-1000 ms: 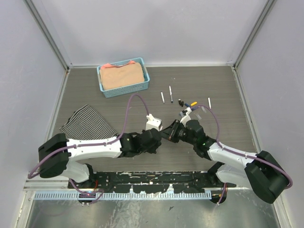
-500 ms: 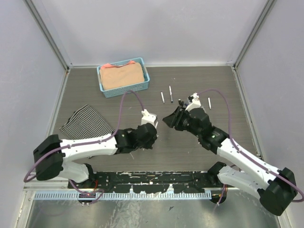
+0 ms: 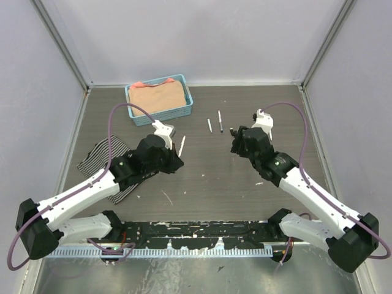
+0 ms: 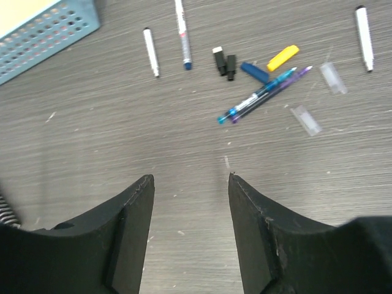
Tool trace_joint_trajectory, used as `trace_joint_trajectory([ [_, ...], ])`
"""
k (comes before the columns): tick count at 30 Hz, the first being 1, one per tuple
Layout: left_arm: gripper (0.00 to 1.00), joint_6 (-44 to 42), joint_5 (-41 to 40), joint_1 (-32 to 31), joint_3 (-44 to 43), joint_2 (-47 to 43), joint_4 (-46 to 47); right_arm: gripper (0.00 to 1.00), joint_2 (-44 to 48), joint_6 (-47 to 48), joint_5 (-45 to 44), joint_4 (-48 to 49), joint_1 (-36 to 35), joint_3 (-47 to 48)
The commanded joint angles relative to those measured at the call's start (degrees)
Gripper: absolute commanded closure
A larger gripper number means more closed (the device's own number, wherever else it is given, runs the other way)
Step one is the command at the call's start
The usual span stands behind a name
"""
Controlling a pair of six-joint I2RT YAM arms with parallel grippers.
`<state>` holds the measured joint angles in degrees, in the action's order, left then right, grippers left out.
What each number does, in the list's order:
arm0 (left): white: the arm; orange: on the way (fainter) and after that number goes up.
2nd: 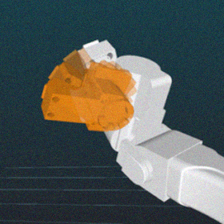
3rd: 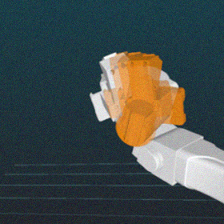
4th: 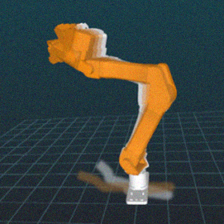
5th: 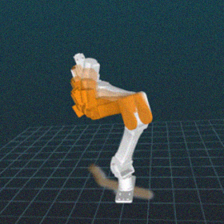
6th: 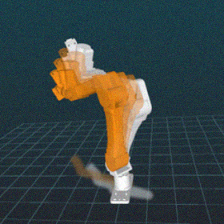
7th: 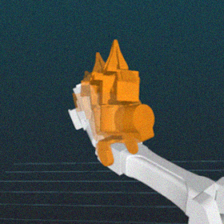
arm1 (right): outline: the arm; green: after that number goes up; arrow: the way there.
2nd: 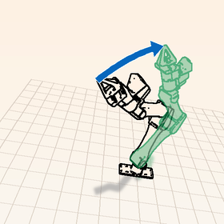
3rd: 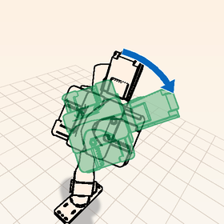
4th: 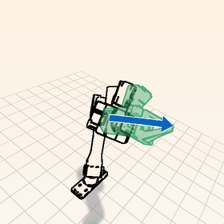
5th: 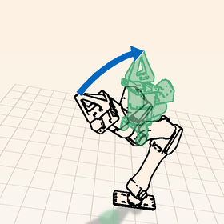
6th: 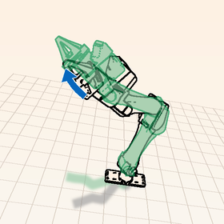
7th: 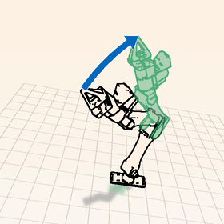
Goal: Insert the pens into the pen caps
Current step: Pick up the pen cap from the center of the board.
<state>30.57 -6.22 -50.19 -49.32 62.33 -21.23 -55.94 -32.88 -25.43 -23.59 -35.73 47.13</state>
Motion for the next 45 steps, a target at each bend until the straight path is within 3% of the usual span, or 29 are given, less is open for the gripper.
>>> trace_joint_trajectory([
  [1,1.0,-4.7,6.9,1.9,-1.5,-1.5,-5.6,0.43,-4.8,4.3,5.4,-0.3,8.0,6.4],
  [7,1.0,-10.6,4.8,3.2,-7.0,-2.4,-15.6,0.47,-17.9,1.2,14.6,-0.3,18.3,13.2],
  [10,1.0,-14.7,5.1,3.2,-6.2,-5.8,-15.7,0.51,-25.1,-0.7,16.4,-0.3,20.8,17.4],
  [21,1.0,-17.3,0.8,3.2,-5.2,-11.4,-17.9,0.49,-43.1,-2.1,8.6,-4.8,24.2,30.6],
  [45,1.0,-18.8,-0.3,3.2,-6.3,-9.6,-21.6,0.49,-56.4,-0.7,10.4,-6.8,28.3,36.4],
])
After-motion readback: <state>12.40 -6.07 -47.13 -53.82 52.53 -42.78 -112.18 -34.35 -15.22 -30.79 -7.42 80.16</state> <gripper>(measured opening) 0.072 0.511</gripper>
